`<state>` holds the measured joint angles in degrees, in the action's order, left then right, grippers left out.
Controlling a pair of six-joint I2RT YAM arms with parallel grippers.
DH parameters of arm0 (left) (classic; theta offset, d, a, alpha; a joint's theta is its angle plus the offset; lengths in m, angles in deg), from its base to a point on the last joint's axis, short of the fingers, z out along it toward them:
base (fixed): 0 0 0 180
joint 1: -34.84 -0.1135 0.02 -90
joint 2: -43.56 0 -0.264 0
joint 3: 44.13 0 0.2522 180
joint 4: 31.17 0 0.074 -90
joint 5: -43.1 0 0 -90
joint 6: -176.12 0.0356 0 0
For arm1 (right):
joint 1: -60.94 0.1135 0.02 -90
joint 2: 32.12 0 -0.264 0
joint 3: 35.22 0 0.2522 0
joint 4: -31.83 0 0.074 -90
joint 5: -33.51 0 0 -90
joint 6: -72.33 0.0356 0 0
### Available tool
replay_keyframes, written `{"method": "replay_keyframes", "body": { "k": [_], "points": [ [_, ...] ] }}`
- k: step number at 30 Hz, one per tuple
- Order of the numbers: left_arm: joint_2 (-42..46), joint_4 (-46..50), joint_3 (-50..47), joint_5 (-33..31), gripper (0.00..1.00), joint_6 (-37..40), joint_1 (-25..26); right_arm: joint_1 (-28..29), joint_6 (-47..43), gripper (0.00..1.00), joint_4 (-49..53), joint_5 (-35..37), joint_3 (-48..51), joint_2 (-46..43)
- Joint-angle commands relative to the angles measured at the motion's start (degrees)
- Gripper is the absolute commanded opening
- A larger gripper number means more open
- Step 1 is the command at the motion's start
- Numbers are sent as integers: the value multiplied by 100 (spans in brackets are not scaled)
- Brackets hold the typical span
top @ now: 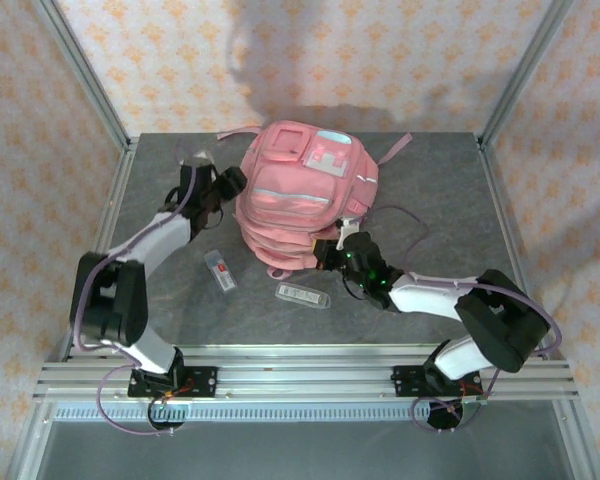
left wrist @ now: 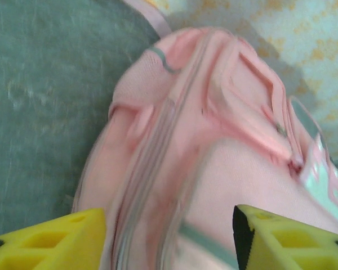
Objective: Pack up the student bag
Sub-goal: Zip the student bag at the top-center of the table.
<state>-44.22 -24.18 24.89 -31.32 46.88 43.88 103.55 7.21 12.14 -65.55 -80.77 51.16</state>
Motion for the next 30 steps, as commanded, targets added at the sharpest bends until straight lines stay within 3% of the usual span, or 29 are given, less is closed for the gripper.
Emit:
{"method": "replay_keyframes", "body": {
  "k": [1, 8, 13, 17, 19, 22, 24, 25, 30],
  "points": [
    [651, -378, -800, 159, 64, -482, 421, 32, 43, 0, -304, -147, -195, 65],
    [830, -815, -1301, -199, 79, -1152, 1454, 35, -59, 0, -131, -93, -321, 9],
    [284, -1040, -1143, -449, 82, -1485, 1835, 37, -57, 0, -97, -83, -314, -38],
    [-168, -1259, -946, -546, 79, -1640, 1945, 32, -53, 0, -101, -105, -307, -31],
    [-349, -1282, -850, -618, 68, -1734, 1959, 37, -108, 0, -109, -61, -285, -54],
    [-514, -1222, -724, -757, 26, -1812, 1954, 36, -199, 0, -113, 78, -251, -67],
    [-540, -1123, -627, -794, 5, -1749, 1951, 32, -225, 0, -99, 301, -208, -84],
    [-535, -1081, -588, -806, 0, -1714, 1949, 20, -264, 0, -116, 395, -176, -100],
    [-441, -951, -577, -778, 0, -1637, 1870, -174, -287, 0, -113, 778, -19, -245]
  ]
}}
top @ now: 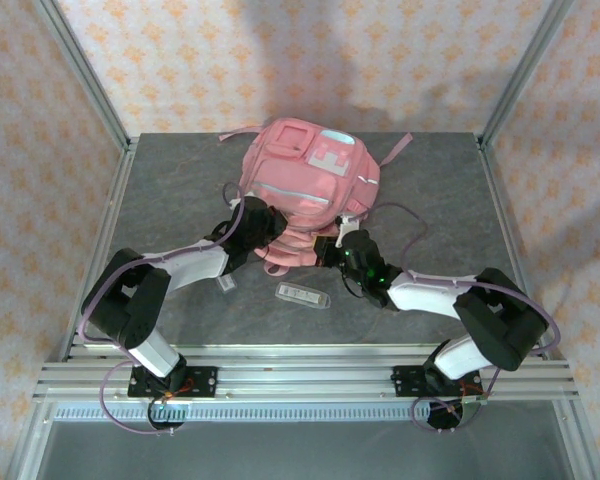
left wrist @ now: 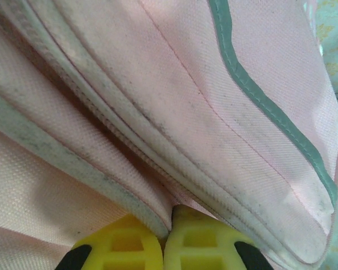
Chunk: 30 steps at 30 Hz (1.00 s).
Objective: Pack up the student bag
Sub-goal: Zip the student bag at the top-center of the table.
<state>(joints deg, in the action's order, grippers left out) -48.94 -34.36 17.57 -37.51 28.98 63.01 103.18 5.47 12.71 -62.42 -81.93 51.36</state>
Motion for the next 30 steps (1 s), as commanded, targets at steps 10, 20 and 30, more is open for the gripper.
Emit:
{"method": "replay_keyframes", "body": {
  "k": [10, 20, 30],
  "points": [
    [277, -36, -109, 75, 0, 160, -230, -955, -202, 0, -288, 822, 91, -191],
    [501, 5, -331, 151, 0, 210, -290, -1510, -103, 0, -446, 1048, -539, 526],
    [600, 249, -208, 344, 0, 455, -493, -1761, -221, 33, 300, -1563, -1091, 544]
  ]
}}
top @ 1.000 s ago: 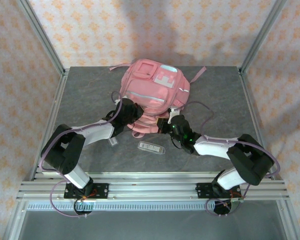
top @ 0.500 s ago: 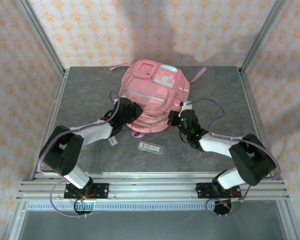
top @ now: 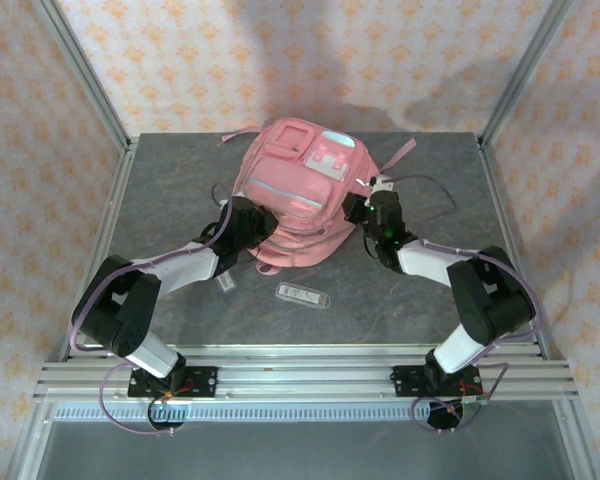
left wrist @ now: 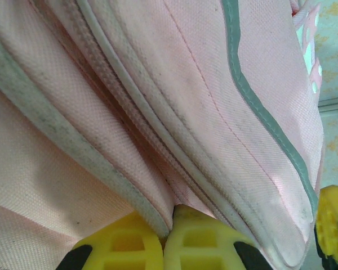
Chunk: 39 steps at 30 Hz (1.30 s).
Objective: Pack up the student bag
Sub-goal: Zip the student bag at the top-center of the table.
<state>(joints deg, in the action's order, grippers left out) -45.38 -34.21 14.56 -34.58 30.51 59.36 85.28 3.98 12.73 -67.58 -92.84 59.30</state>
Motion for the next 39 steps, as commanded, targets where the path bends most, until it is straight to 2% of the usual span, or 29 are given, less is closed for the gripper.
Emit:
{"method": "replay_keyframes", "body": {
  "k": [1, 3, 5, 8, 12, 20, 23, 25, 28, 31, 39],
  "points": [
    [247, 262, 120, 68, 0, 322, -156, 41, -89, 39, 290, -1213, 123, -402],
    [255, 273, 158, 117, 0, 362, -205, 36, -157, 53, 344, -1451, 385, -716],
    [240, 294, 197, 169, 0, 376, -231, 36, -234, 57, 672, -1672, 368, -833],
    [218, 317, 254, 243, 0, 395, -237, 69, -149, 58, 871, -1912, 324, -766],
    [228, 291, 267, 263, 0, 361, -236, 221, -134, 54, 819, -2027, 246, -532],
    [220, 276, 268, 298, 0, 324, -241, 501, -115, 53, 756, -1796, -8, -20],
    [213, 241, 254, 338, 0, 293, -241, 515, -56, 46, 698, -1773, -53, 54],
    [212, 221, 240, 355, 0, 272, -232, 519, -17, 37, 667, -1648, -61, 45],
    [211, 212, 223, 352, 0, 267, -228, 511, 33, 16, 702, -1359, -122, 76],
    [211, 229, 227, 352, 0, 266, -228, 502, 110, 3, 685, -1258, -180, 71],
    [213, 256, 205, 306, 0, 302, -235, 502, 32, 0, 1100, -705, -140, -254]
  ]
}}
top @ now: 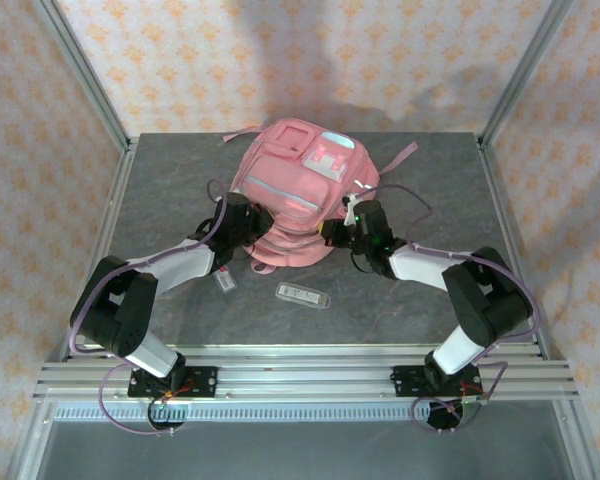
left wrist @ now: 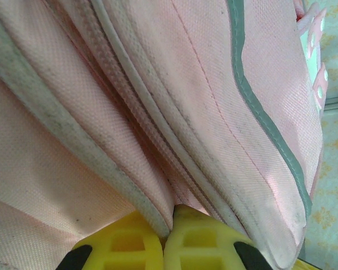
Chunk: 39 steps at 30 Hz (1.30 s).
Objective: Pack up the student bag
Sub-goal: Zip the student bag at the top-center of the table.
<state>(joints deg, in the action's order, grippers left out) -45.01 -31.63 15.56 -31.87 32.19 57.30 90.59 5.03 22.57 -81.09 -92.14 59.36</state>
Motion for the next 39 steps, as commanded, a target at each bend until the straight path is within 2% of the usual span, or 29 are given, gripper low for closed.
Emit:
{"method": "replay_keyframes", "body": {
  "k": [1, 7, 14, 17, 24, 30, 35, 39],
  "points": [
    [174, 6, 102, 27, 0, 138, -26, -36, -74, 0, 288, 846, -228, -330],
    [257, 51, 2, -61, 0, 236, -50, -368, 160, 0, 964, 1661, -150, -569],
    [258, 68, -70, -61, 0, 269, -63, -669, 220, 0, 899, 1651, -593, -258],
    [266, 68, -109, -84, 0, 269, -62, -788, 257, 0, 873, 1905, -855, 7],
    [331, 60, -204, -55, 0, 252, -60, -1312, 577, 0, 603, 1968, -1364, 606],
    [389, 83, -246, -69, 0, 274, -58, -1504, 883, 0, 381, 2219, -1633, 836],
    [370, 119, -211, -105, 0, 371, -68, -1506, 941, 0, 316, 2204, -1484, 758],
    [153, 320, 96, -79, 0, 682, -90, -1510, 973, 0, 116, 2500, -817, 277]
  ]
}}
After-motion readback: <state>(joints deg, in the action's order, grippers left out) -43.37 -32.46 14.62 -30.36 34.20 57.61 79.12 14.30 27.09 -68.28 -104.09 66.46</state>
